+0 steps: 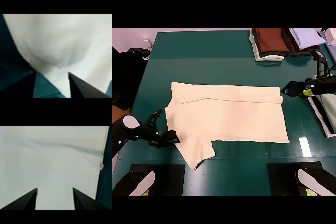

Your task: Fold the shirts.

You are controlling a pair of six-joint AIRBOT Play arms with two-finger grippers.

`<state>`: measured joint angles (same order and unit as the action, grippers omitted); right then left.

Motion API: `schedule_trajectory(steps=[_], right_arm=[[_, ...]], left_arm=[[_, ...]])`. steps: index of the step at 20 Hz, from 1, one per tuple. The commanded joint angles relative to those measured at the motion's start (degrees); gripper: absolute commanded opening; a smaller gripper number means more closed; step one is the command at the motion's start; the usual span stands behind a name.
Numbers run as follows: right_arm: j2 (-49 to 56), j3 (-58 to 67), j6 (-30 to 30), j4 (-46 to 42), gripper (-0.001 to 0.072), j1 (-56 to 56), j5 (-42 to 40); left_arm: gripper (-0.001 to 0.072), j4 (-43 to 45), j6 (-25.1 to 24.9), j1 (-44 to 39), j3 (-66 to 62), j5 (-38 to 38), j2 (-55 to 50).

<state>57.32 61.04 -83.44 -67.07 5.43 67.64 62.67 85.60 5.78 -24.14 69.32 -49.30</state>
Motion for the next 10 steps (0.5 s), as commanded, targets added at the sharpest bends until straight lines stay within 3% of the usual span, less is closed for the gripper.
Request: schedule_trajectory(steps=[1, 3, 4, 5, 10], right_arm=[[-1.77, -0.2, 0.0, 0.04, 0.0497, 0.0, -0.02], [-2.89, -0.2, 0.02, -0.11, 0.0497, 0.04, 0.5], [-3.32, -0.24, 0.07, -0.48, 0.0497, 0.42, 2.08], [-3.67, -0.61, 0.59, -0.48, 0.0497, 1.27, 4.15], [-6.38, -14.08, 3.5, -0.63, 0.0501, 14.4, 14.34]], left_arm=[[0.0473, -7.3, -3.45, -0.04, 3.21, -4.85, 0.48], [0.0245, -7.41, -3.58, -0.04, 3.1, -5.38, 0.5], [0.0091, -7.34, -3.78, -0.04, 2.64, -5.16, 0.5], [0.0023, -7.34, -4.74, -0.04, 1.86, -4.7, 0.55], [0.0021, -6.99, -6.62, -0.04, -4.13, -0.79, 0.61]])
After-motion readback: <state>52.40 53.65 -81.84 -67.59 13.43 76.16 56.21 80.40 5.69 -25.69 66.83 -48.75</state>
